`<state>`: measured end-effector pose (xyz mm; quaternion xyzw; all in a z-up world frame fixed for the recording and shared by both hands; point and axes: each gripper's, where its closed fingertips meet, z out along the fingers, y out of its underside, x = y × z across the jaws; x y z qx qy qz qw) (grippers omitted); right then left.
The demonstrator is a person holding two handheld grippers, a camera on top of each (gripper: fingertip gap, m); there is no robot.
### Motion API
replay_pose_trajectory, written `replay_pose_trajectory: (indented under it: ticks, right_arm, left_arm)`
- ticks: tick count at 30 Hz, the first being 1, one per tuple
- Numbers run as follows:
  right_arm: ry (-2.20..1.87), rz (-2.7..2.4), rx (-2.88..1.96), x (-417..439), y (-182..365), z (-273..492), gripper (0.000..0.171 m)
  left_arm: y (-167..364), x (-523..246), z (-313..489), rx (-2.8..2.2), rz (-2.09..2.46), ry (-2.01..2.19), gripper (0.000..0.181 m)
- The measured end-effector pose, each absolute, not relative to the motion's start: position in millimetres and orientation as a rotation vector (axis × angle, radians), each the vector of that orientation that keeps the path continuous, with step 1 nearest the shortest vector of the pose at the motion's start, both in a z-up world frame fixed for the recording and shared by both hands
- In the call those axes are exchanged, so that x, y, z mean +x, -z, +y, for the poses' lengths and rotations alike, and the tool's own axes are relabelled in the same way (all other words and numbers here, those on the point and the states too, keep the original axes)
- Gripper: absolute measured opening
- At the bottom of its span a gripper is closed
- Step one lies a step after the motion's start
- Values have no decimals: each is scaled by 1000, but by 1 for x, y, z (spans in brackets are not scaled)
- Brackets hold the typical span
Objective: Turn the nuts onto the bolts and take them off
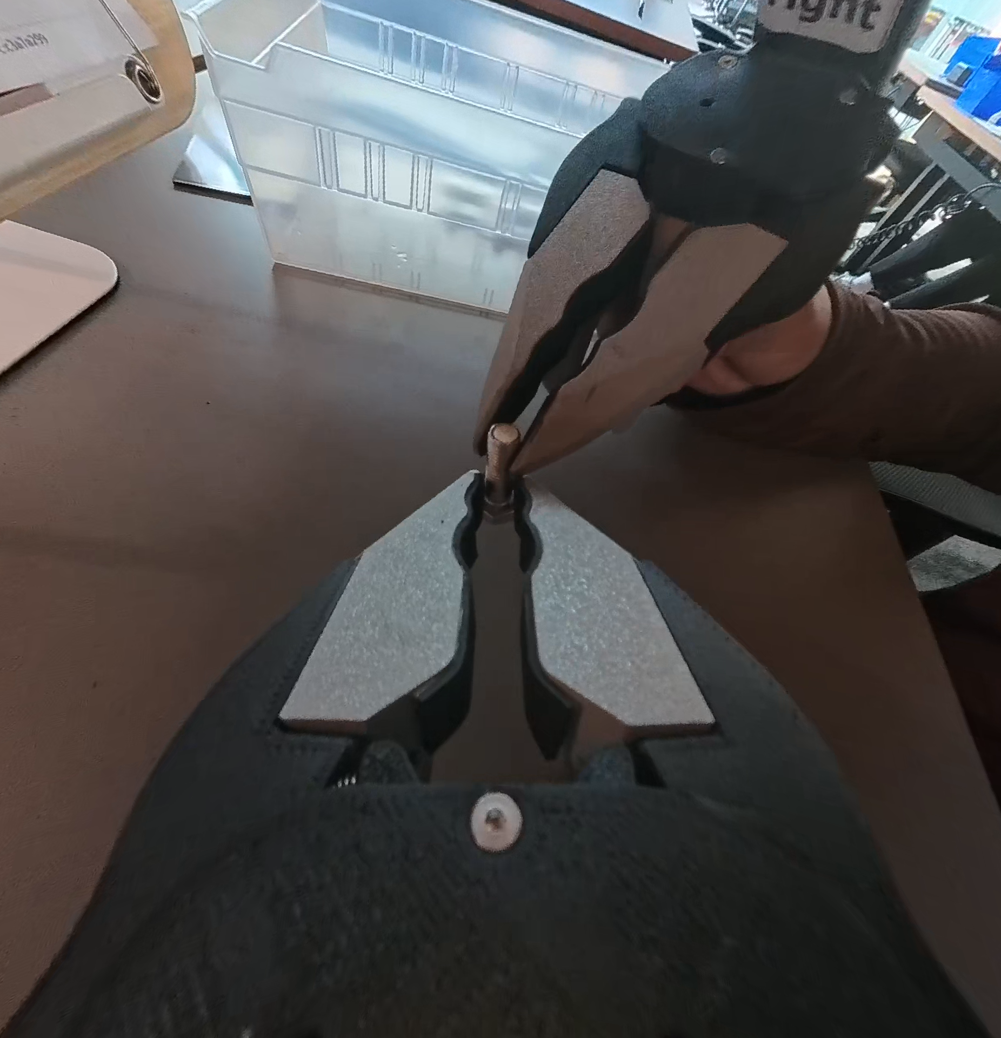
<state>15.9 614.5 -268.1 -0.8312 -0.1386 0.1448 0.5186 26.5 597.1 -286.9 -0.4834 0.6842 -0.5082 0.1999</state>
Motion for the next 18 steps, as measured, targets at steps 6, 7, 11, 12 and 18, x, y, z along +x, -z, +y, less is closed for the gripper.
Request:
replay_pose_trajectory:
  ticks: [6, 7, 11, 12, 18]
  right_arm:
    - [-352, -319, -1980, 16, 267, 616, 6]
    - [-352, -318, -1970, 16, 265, 616, 6]
    - [-328, -284, -1900, 23, 251, 615, 19]
    - [-328, -283, -1891, 24, 249, 614, 22]
    - [-531, -514, -1941, -23, 263, 600, 27]
  left_arm:
    - [286, 27, 600, -1320, 1919, 1347, 9]
    - [285, 26, 601, -1309, 1923, 1325, 9]
    - [284, 26, 610, -1301, 1912, 1255, 8]
    - [283, 26, 614, -1318, 1891, 1260, 8]
    - [280, 28, 643, -1432, 1752, 1312, 8]
